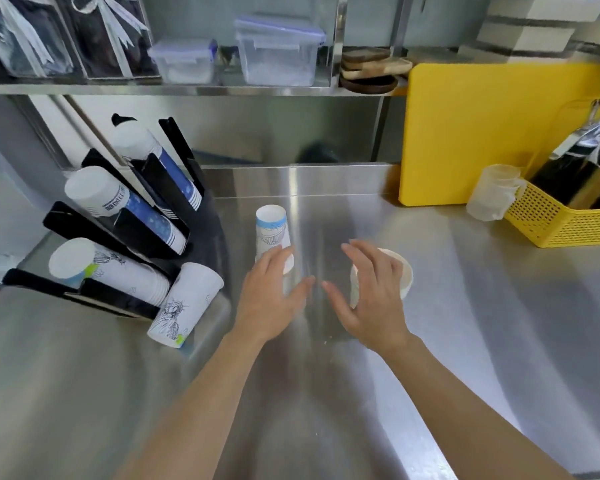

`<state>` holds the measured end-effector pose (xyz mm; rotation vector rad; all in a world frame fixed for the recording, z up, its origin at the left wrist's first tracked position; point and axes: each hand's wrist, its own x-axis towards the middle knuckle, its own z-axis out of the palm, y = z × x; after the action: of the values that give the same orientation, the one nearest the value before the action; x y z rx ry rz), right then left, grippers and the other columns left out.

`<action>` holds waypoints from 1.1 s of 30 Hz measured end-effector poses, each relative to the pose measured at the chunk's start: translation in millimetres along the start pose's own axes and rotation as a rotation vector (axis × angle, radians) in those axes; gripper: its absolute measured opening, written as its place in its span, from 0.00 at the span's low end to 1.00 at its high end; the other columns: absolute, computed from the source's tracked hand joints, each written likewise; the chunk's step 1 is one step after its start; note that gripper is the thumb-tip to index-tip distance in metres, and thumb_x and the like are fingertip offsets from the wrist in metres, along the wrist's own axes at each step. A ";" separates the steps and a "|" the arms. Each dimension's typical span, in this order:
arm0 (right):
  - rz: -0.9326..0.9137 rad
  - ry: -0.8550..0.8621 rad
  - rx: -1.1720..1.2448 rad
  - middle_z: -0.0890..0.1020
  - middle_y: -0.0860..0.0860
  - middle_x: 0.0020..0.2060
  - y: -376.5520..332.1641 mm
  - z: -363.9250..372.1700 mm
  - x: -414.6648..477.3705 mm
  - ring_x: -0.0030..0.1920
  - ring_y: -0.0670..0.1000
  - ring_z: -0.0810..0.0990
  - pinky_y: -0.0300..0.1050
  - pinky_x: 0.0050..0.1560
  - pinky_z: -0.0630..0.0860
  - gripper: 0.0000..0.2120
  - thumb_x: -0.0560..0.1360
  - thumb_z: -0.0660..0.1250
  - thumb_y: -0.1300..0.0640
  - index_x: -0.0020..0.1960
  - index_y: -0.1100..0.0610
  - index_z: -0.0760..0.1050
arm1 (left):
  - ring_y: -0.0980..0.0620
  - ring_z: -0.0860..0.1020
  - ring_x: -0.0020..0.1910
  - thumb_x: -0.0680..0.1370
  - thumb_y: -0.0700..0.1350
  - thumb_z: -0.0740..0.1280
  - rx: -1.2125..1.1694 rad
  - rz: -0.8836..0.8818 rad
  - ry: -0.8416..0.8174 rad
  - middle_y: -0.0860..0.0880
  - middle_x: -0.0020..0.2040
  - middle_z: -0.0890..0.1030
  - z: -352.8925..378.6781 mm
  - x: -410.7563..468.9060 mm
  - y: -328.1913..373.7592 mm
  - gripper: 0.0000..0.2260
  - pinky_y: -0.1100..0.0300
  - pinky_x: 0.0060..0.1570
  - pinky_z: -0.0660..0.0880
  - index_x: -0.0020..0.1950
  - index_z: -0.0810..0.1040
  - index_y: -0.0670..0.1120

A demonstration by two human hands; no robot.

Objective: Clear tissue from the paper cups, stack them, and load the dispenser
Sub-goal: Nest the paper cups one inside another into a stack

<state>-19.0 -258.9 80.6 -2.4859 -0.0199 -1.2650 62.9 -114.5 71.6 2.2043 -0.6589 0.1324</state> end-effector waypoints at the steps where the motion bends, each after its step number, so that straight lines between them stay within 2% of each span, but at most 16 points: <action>1: 0.003 -0.039 0.068 0.78 0.60 0.55 -11.0 9.7 3.0 0.56 0.52 0.72 0.48 0.56 0.66 0.21 0.72 0.64 0.49 0.60 0.59 0.68 | 0.48 0.67 0.68 0.73 0.58 0.64 0.031 -0.056 0.047 0.46 0.69 0.70 -9.4 -3.0 -12.0 0.27 0.46 0.66 0.65 0.68 0.67 0.47; 4: 0.180 -0.264 0.313 0.76 0.56 0.58 -42.2 42.6 3.4 0.56 0.53 0.74 0.53 0.55 0.73 0.23 0.73 0.64 0.50 0.64 0.56 0.64 | 0.45 0.67 0.67 0.75 0.55 0.65 0.140 -0.258 0.159 0.44 0.68 0.71 -36.4 -15.4 -50.3 0.26 0.47 0.66 0.64 0.69 0.67 0.43; 6: 0.425 -0.464 0.499 0.72 0.53 0.62 -61.2 65.9 1.7 0.58 0.53 0.75 0.56 0.59 0.73 0.26 0.73 0.65 0.50 0.68 0.50 0.59 | 0.43 0.68 0.65 0.75 0.54 0.65 0.190 -0.398 0.167 0.42 0.66 0.72 -52.1 -24.5 -73.2 0.26 0.47 0.64 0.64 0.68 0.67 0.42; 9: 0.722 -0.717 0.641 0.73 0.52 0.62 -79.8 104.3 -1.9 0.59 0.52 0.73 0.54 0.63 0.71 0.33 0.74 0.66 0.49 0.72 0.46 0.50 | 0.40 0.70 0.62 0.75 0.56 0.64 0.217 -0.558 0.143 0.41 0.63 0.73 -69.2 -34.8 -101.4 0.26 0.48 0.60 0.66 0.68 0.67 0.44; 12: 0.969 -0.827 0.754 0.71 0.53 0.65 -97.1 136.8 -6.0 0.62 0.53 0.72 0.56 0.66 0.69 0.40 0.72 0.67 0.47 0.74 0.45 0.45 | 0.41 0.71 0.62 0.75 0.57 0.62 0.242 -0.630 0.105 0.42 0.64 0.73 -78.1 -38.9 -118.5 0.25 0.48 0.61 0.65 0.67 0.67 0.44; 15: 1.142 -0.931 0.823 0.67 0.52 0.69 -112.2 158.2 -5.8 0.62 0.55 0.72 0.55 0.57 0.76 0.44 0.70 0.69 0.47 0.73 0.41 0.40 | 0.41 0.69 0.64 0.75 0.59 0.60 0.201 -0.659 0.043 0.43 0.66 0.72 -76.2 -36.3 -120.4 0.26 0.48 0.63 0.65 0.68 0.66 0.45; 17: 1.164 -0.978 0.848 0.71 0.50 0.63 -114.9 168.6 -1.6 0.54 0.53 0.74 0.51 0.46 0.78 0.48 0.68 0.70 0.48 0.72 0.37 0.38 | 0.41 0.68 0.66 0.75 0.60 0.59 0.122 -0.723 0.026 0.43 0.67 0.71 -73.0 -33.4 -121.2 0.27 0.47 0.65 0.64 0.69 0.64 0.45; 20: 1.155 -1.008 0.901 0.73 0.48 0.59 -108.5 179.1 9.0 0.50 0.54 0.78 0.51 0.42 0.79 0.50 0.67 0.72 0.51 0.70 0.34 0.37 | 0.42 0.68 0.67 0.76 0.61 0.58 -0.048 -0.794 0.005 0.44 0.69 0.71 -71.6 -35.7 -125.9 0.29 0.50 0.65 0.64 0.71 0.61 0.46; 23: 1.128 -1.061 0.894 0.75 0.48 0.56 -100.2 180.5 17.6 0.45 0.52 0.81 0.45 0.34 0.79 0.45 0.69 0.72 0.55 0.70 0.35 0.44 | 0.46 0.70 0.65 0.77 0.60 0.58 -0.283 -0.864 -0.012 0.47 0.66 0.71 -67.6 -42.0 -130.5 0.29 0.58 0.57 0.64 0.72 0.60 0.46; 24: 1.119 -1.070 0.899 0.76 0.47 0.56 -97.3 181.6 18.3 0.45 0.51 0.81 0.47 0.35 0.80 0.44 0.68 0.74 0.56 0.69 0.34 0.47 | 0.46 0.70 0.63 0.77 0.60 0.59 -0.326 -0.886 0.002 0.47 0.64 0.72 -65.4 -42.6 -132.7 0.28 0.58 0.56 0.65 0.72 0.60 0.46; 26: 1.108 -1.087 0.927 0.77 0.47 0.57 -91.1 184.1 17.1 0.48 0.54 0.82 0.57 0.41 0.82 0.43 0.64 0.77 0.56 0.66 0.34 0.53 | 0.47 0.74 0.59 0.77 0.58 0.61 -0.414 -0.912 0.058 0.49 0.62 0.74 -62.0 -42.7 -136.9 0.25 0.54 0.60 0.70 0.70 0.62 0.48; 28: 1.056 -1.136 0.935 0.78 0.50 0.57 -85.2 183.1 14.7 0.49 0.57 0.82 0.64 0.44 0.80 0.44 0.62 0.78 0.58 0.64 0.33 0.55 | 0.49 0.77 0.55 0.76 0.55 0.64 -0.476 -0.889 0.073 0.48 0.60 0.77 -60.6 -42.3 -136.0 0.21 0.50 0.60 0.73 0.67 0.67 0.49; 30: 0.965 -1.172 0.936 0.77 0.54 0.59 -80.5 176.4 16.7 0.51 0.58 0.81 0.62 0.41 0.81 0.46 0.61 0.77 0.60 0.64 0.32 0.54 | 0.49 0.79 0.53 0.76 0.51 0.66 -0.565 -0.868 0.097 0.47 0.57 0.79 -60.3 -39.7 -131.0 0.15 0.47 0.59 0.74 0.61 0.70 0.49; 33: 0.784 -1.134 0.890 0.73 0.52 0.61 -76.9 155.9 30.1 0.54 0.57 0.79 0.56 0.36 0.83 0.49 0.61 0.77 0.61 0.65 0.29 0.50 | 0.48 0.80 0.49 0.77 0.46 0.66 -0.666 -0.773 0.126 0.48 0.51 0.81 -65.2 -26.9 -110.5 0.11 0.50 0.53 0.76 0.59 0.72 0.49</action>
<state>107.9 -142.2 43.3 -1.7403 0.0828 0.4675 102.9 3.6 31.2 1.6356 0.2335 -0.3052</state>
